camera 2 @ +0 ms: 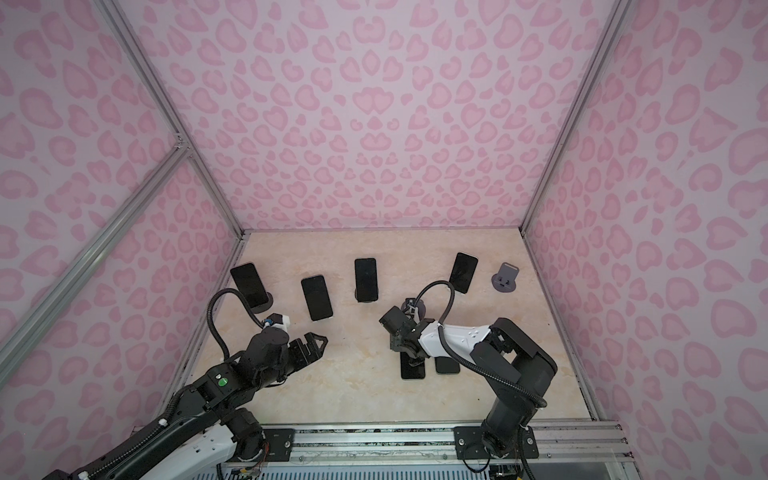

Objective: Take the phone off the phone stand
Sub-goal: 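Lower the dark phone flat beside the other phone and open the right gripper, then move the right gripper over the empty gray round stand and grasp it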

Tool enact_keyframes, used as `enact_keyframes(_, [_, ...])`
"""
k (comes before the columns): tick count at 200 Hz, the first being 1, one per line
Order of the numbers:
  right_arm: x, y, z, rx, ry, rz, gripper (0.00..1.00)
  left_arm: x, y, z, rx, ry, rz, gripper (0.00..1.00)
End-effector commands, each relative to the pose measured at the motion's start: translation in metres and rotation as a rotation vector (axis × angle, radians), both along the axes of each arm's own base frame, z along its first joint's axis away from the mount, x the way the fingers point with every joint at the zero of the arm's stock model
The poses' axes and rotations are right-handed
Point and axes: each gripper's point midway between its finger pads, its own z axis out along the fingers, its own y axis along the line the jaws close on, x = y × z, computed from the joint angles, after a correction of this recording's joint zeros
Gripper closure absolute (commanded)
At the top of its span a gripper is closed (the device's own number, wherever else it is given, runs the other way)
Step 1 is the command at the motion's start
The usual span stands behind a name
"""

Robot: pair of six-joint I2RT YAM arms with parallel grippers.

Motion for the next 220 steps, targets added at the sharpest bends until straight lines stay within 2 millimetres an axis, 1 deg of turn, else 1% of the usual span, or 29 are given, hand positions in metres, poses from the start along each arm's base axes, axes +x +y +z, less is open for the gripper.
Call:
enact_keyframes(1, [-0.032, -0.028, -0.022, -0.135, 0.132, 0.012, 0.16, 0.003, 0.003, -0.001, 0.006, 0.003, 0.026, 0.03])
enact_keyframes(40, [-0.033, -0.033, -0.015, -0.147, 0.117, 0.002, 0.19, 0.004, 0.001, 0.004, -0.001, 0.001, 0.025, 0.03])
enact_keyframes(59, [-0.033, -0.028, -0.005, -0.12, 0.098, 0.01, 0.19, 0.003, 0.001, 0.006, -0.01, 0.0, 0.026, 0.03])
enact_keyframes(82, [-0.031, -0.021, 0.011, -0.086, 0.074, 0.021, 0.14, 0.003, -0.001, 0.012, -0.021, -0.011, 0.015, 0.03])
enact_keyframes(112, [-0.027, -0.015, 0.04, -0.036, 0.028, 0.03, 0.12, 0.006, -0.003, 0.029, -0.018, -0.046, -0.002, 0.03])
enact_keyframes(134, [-0.027, -0.016, 0.068, 0.0, -0.017, 0.029, 0.11, 0.008, -0.002, 0.04, -0.013, -0.066, -0.003, 0.03])
enact_keyframes(154, [-0.027, -0.025, 0.094, 0.019, -0.074, 0.011, 0.11, 0.008, -0.002, 0.047, -0.013, -0.077, -0.001, 0.03])
enact_keyframes(176, [-0.022, -0.044, 0.128, 0.027, -0.177, -0.057, 0.1, 0.009, 0.001, 0.051, -0.015, -0.089, 0.006, 0.03])
enact_keyframes(182, [-0.017, -0.048, 0.139, 0.029, -0.224, -0.067, 0.09, 0.009, 0.002, 0.052, -0.014, -0.093, 0.01, 0.03])
enact_keyframes(197, [-0.007, -0.05, 0.157, 0.062, -0.286, -0.074, 0.05, 0.009, 0.004, 0.051, -0.01, -0.099, 0.025, 0.03])
enact_keyframes(205, [0.001, -0.05, 0.163, 0.081, -0.298, -0.076, 0.03, 0.01, 0.006, 0.05, -0.007, -0.102, 0.032, 0.03])
enact_keyframes(220, [0.017, -0.049, 0.167, 0.09, -0.286, -0.086, 0.02, 0.011, 0.009, 0.048, 0.007, -0.114, 0.043, 0.04])
